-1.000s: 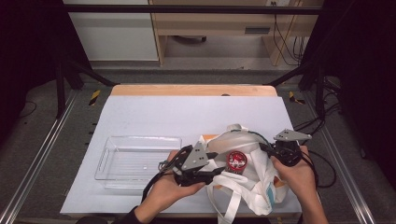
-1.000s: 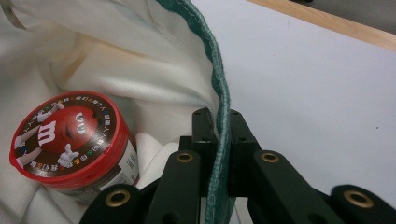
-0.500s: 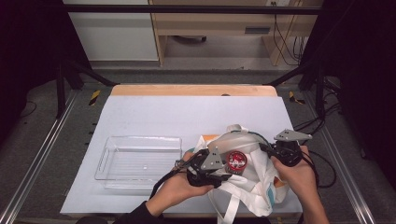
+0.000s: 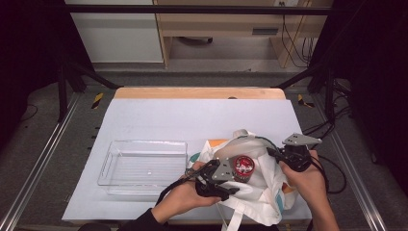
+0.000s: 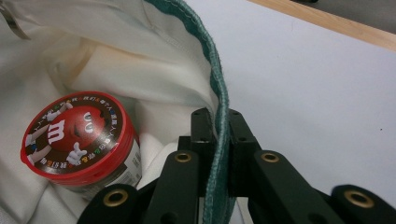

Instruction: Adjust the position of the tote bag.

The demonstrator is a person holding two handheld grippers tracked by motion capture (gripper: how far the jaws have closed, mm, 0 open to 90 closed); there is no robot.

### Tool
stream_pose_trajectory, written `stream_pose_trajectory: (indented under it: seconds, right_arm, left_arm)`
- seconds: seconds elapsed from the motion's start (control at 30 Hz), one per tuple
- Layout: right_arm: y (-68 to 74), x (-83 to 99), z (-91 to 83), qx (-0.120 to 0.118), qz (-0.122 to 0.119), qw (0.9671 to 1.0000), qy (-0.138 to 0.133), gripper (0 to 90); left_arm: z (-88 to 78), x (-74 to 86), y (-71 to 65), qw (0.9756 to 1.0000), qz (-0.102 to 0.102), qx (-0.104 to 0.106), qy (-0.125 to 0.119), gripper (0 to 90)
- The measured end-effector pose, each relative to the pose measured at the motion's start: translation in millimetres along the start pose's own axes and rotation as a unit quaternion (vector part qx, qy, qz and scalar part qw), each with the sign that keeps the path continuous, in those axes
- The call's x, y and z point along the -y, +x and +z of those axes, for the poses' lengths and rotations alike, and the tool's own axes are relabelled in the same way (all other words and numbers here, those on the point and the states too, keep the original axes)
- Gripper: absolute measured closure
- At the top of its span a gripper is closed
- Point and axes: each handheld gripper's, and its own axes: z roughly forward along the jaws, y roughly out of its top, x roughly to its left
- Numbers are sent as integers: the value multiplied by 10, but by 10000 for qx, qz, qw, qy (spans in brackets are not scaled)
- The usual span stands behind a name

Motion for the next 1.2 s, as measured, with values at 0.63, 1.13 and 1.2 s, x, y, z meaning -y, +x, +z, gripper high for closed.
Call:
stream_pose_trajectory:
  seconds: [0.63,1.13,1.2]
  right_arm:
    - [-3,-4,-11,-9,-37,10000,-17,846]
    - [-133,37,110,66,112,9999,71,857]
    - [-167,30,143,90,132,9998,106,859]
  left_arm:
    - [139,92,-76,9988,-6,-83,474,811]
    - [103,194,-205,9990,96,-308,304,836]
    - [101,204,-215,9991,93,-305,294,838]
